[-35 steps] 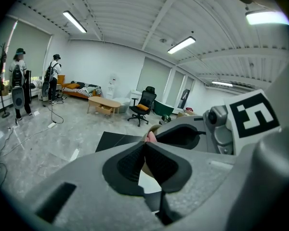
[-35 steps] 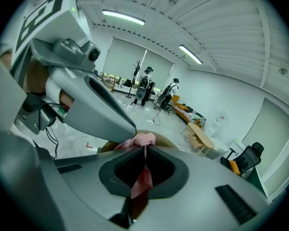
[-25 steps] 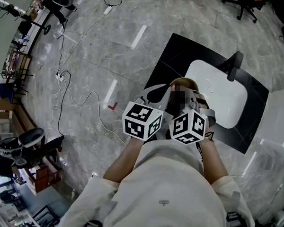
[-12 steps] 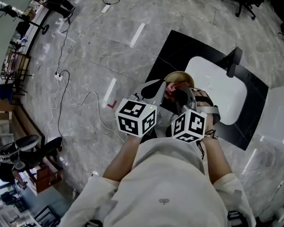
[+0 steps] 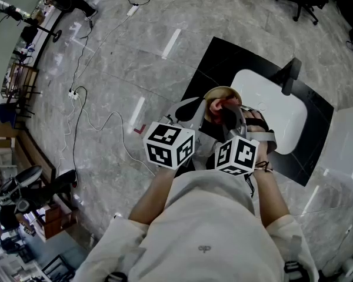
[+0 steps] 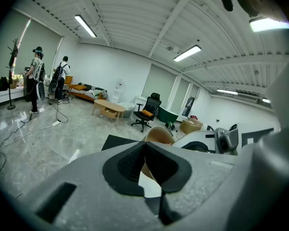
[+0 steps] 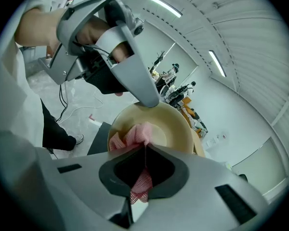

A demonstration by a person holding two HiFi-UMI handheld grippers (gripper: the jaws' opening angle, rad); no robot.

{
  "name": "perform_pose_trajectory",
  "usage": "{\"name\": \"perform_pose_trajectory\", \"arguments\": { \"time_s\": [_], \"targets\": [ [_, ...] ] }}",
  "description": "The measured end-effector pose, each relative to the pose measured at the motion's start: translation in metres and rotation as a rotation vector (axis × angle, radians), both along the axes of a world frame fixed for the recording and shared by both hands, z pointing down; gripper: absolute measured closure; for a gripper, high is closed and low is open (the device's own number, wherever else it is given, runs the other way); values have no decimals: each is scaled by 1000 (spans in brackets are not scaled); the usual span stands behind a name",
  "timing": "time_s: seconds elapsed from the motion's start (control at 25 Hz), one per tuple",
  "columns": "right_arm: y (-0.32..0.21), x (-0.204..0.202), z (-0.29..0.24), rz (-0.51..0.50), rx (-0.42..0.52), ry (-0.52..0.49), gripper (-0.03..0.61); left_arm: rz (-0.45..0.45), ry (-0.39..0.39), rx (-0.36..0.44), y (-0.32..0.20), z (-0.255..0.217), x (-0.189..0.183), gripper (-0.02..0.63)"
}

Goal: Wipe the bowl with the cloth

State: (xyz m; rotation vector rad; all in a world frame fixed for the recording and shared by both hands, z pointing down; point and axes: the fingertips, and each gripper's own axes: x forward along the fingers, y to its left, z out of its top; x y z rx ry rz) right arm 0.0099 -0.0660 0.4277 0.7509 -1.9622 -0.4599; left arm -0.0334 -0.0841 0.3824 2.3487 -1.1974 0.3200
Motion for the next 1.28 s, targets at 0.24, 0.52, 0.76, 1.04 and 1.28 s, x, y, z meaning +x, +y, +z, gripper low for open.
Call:
{"name": "perform_pose_trajectory", "arguments": {
  "time_s": [0.24,0.52,0.76,1.04,1.28],
  "targets": [
    [8,-18,1,-22,-42,-51,563,4,17,-16,3,0,-1,595],
    [0,-26,-11,-13,-8,-114,563,43,17,-21,10,3,12,596],
    [-14,-20,-26,47,57,-161,563,54,10,-23,11,3,14,597],
    [-26,1,-40,156,136,-213,563,40,-6,-35,9,9,8,597],
    [-23,-3,-30,144,93,-198,563,56,-11,-31,13,9,12,597]
  ]
}}
